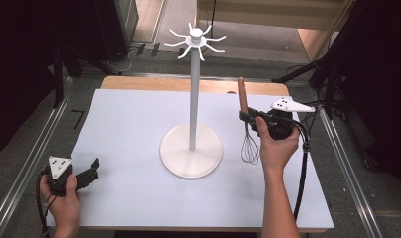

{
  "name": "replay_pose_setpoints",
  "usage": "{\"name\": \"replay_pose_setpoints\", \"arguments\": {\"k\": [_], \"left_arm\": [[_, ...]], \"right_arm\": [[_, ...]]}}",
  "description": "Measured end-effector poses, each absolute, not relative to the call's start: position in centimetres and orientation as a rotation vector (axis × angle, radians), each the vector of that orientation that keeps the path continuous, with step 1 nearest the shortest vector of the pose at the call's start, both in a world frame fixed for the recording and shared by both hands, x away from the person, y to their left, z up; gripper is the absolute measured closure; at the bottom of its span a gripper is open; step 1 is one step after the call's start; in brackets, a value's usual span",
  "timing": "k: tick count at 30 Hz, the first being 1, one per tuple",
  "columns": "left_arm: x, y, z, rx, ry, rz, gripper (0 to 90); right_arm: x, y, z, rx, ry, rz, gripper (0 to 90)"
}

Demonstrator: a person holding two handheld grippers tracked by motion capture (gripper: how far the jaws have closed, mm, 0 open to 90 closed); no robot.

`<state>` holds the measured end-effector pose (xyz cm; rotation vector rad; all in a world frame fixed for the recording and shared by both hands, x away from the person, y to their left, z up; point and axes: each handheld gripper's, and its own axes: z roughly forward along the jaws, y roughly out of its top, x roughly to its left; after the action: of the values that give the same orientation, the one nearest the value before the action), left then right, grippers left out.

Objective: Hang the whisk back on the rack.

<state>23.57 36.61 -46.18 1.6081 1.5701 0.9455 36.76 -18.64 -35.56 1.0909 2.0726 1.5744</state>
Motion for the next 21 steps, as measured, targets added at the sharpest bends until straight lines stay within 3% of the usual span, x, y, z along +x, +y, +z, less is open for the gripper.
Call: {"name": "replay_pose_setpoints", "arguments": {"k": [21], "left_arm": [[23.6,36.6,-46.2,1.607,1.570,0.948,14.0]], "right_arm": [[34.3,-16.7,-32.3,0.921,1.961,1.721,70.6]]}}
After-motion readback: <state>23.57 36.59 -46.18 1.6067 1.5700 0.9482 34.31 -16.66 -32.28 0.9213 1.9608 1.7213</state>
